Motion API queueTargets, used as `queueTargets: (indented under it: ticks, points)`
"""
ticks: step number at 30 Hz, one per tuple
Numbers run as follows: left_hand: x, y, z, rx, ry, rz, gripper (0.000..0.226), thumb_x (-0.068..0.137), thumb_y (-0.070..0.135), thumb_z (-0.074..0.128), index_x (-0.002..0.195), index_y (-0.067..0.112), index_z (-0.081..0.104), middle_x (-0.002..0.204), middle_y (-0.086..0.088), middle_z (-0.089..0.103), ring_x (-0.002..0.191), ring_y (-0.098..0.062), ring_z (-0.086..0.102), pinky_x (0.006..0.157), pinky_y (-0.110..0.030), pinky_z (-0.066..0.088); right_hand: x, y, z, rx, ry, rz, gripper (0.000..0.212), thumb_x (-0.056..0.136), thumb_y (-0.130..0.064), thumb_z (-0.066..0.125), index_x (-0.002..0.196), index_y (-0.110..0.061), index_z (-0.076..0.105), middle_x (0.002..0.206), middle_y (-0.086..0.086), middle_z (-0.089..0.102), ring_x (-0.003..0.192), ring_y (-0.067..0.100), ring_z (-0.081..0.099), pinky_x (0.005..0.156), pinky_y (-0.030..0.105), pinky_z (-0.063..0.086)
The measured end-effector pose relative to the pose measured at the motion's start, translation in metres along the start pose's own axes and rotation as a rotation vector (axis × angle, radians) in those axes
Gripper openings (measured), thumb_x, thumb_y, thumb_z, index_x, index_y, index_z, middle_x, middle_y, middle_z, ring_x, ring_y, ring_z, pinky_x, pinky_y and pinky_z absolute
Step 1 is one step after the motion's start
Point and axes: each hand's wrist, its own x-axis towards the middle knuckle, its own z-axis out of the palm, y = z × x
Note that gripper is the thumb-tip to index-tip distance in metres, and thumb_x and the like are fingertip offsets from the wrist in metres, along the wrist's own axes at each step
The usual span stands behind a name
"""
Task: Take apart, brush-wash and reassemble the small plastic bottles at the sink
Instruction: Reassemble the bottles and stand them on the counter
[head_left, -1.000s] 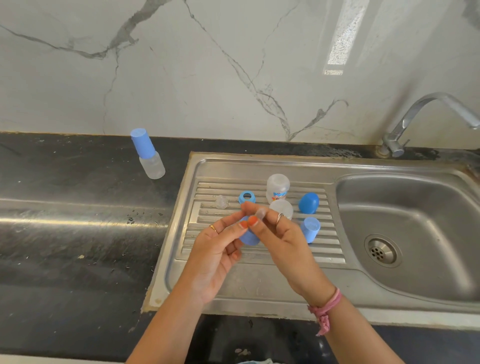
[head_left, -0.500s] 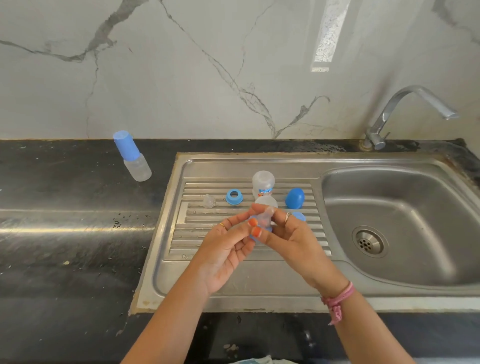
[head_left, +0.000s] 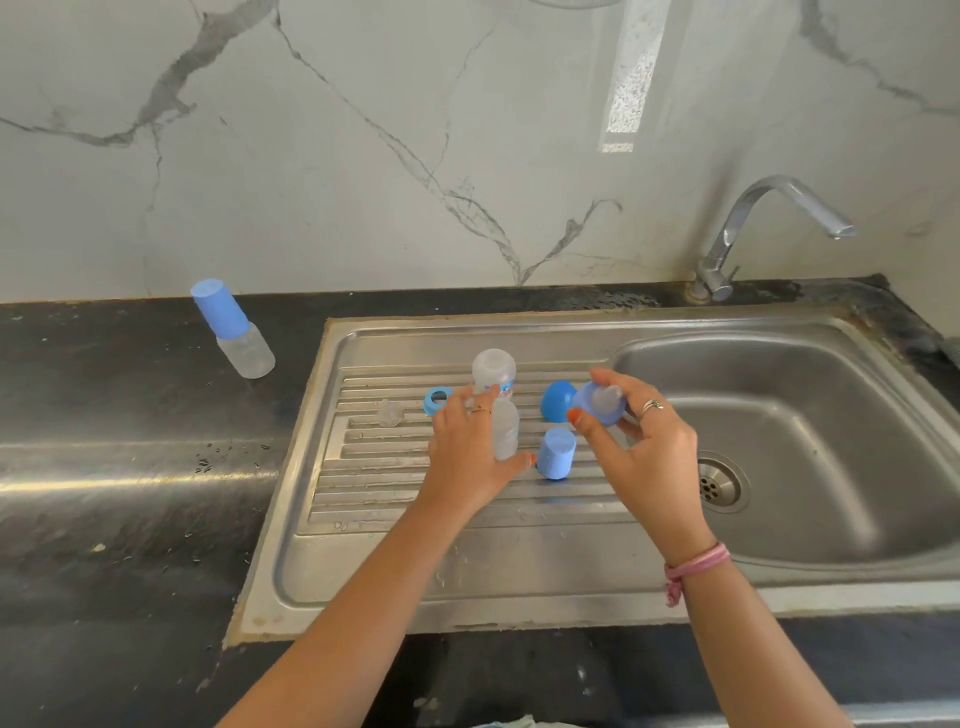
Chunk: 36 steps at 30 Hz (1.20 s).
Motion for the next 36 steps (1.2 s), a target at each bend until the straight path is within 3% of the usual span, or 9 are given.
queueTargets:
  ticks: [5, 8, 13, 16, 18, 21, 24, 29, 36]
  points:
    - [0.011, -0.009, 0.012, 0.174, 0.003, 0.036, 0.087, 0.084, 0.043, 0.069, 0.153, 0.028, 0.018, 0.148, -0.006, 0.031, 0.131, -0.027, 0.035, 0.099, -0.04, 0.039, 0.001, 0.003, 0.001, 0.046, -0.039, 0.026, 0.035, 0.081, -0.016, 0.076, 0.113, -0.026, 0.062, 0.118, -0.003, 0.062, 0.103, 0.007, 0.063, 0.084, 0.019, 0.053]
    - [0.009, -0.013, 0.005, 0.018, 0.051, 0.016, 0.075, 0.085, 0.035, 0.069, 0.148, 0.023, 0.032, 0.137, -0.007, 0.044, 0.12, -0.024, 0.047, 0.091, -0.036, 0.044, 0.0, 0.001, 0.003, 0.175, -0.089, 0.147, 0.032, 0.081, -0.015, 0.076, 0.111, -0.021, 0.066, 0.116, -0.001, 0.063, 0.103, 0.006, 0.064, 0.086, 0.021, 0.054]
    - [-0.022, -0.009, -0.037, -0.628, 0.299, -0.178, 0.07, 0.07, 0.036, 0.083, 0.131, 0.025, 0.049, 0.123, 0.003, 0.058, 0.108, -0.015, 0.061, 0.091, -0.035, 0.052, 0.0, -0.008, 0.009, 0.425, -0.142, 0.368, 0.036, 0.079, -0.022, 0.076, 0.114, -0.028, 0.068, 0.111, -0.007, 0.07, 0.109, 0.007, 0.063, 0.089, 0.021, 0.051]
    - [-0.046, 0.001, -0.064, -1.249, 0.187, -0.306, 0.055, 0.075, 0.023, 0.08, 0.123, 0.017, 0.056, 0.118, -0.006, 0.065, 0.103, -0.017, 0.068, 0.078, -0.028, 0.057, 0.001, -0.018, 0.014, 0.606, -0.219, 0.427, 0.041, 0.077, -0.027, 0.07, 0.117, -0.022, 0.065, 0.111, -0.005, 0.072, 0.107, 0.009, 0.064, 0.1, 0.03, 0.046]
    - [-0.055, 0.004, -0.074, -1.405, 0.144, -0.321, 0.052, 0.072, 0.023, 0.077, 0.12, 0.015, 0.059, 0.113, -0.006, 0.069, 0.104, -0.018, 0.068, 0.074, -0.024, 0.056, 0.002, -0.025, 0.022, 0.677, -0.254, 0.434, 0.039, 0.077, -0.025, 0.067, 0.116, -0.02, 0.064, 0.107, -0.008, 0.073, 0.103, 0.007, 0.064, 0.099, 0.028, 0.047]
    - [-0.062, 0.008, -0.078, -1.47, 0.124, -0.344, 0.041, 0.077, 0.019, 0.074, 0.116, 0.017, 0.061, 0.097, 0.001, 0.074, 0.097, -0.016, 0.07, 0.073, -0.024, 0.057, 0.003, -0.034, 0.031, 0.79, -0.279, 0.464, 0.035, 0.083, -0.017, 0.062, 0.118, -0.014, 0.063, 0.107, -0.006, 0.072, 0.103, 0.008, 0.066, 0.094, 0.023, 0.051]
    - [-0.065, 0.007, -0.08, -1.489, 0.137, -0.377, 0.044, 0.076, 0.018, 0.075, 0.117, 0.016, 0.06, 0.104, -0.003, 0.072, 0.098, -0.018, 0.071, 0.073, -0.025, 0.057, 0.004, -0.039, 0.036, 0.875, -0.277, 0.518, 0.034, 0.089, -0.01, 0.058, 0.123, -0.007, 0.06, 0.111, -0.001, 0.072, 0.103, 0.01, 0.066, 0.088, 0.022, 0.054]
    - [-0.071, -0.001, -0.082, -1.52, 0.114, -0.401, 0.052, 0.073, 0.012, 0.075, 0.122, 0.013, 0.057, 0.112, -0.01, 0.071, 0.102, -0.023, 0.07, 0.076, -0.028, 0.059, -0.002, -0.041, 0.049, 0.911, -0.316, 0.556, 0.063, 0.07, -0.027, 0.076, 0.127, -0.007, 0.058, 0.122, 0.007, 0.067, 0.112, 0.019, 0.064, 0.089, 0.027, 0.054]
    - [-0.079, -0.014, -0.081, -1.504, 0.06, -0.379, 0.059, 0.07, 0.007, 0.076, 0.125, 0.009, 0.053, 0.118, -0.014, 0.067, 0.105, -0.027, 0.068, 0.079, -0.031, 0.059, -0.004, -0.048, 0.055, 0.807, -0.373, 0.564, 0.046, 0.078, -0.027, 0.067, 0.121, -0.01, 0.063, 0.114, 0.004, 0.071, 0.11, 0.018, 0.066, 0.092, 0.031, 0.054]
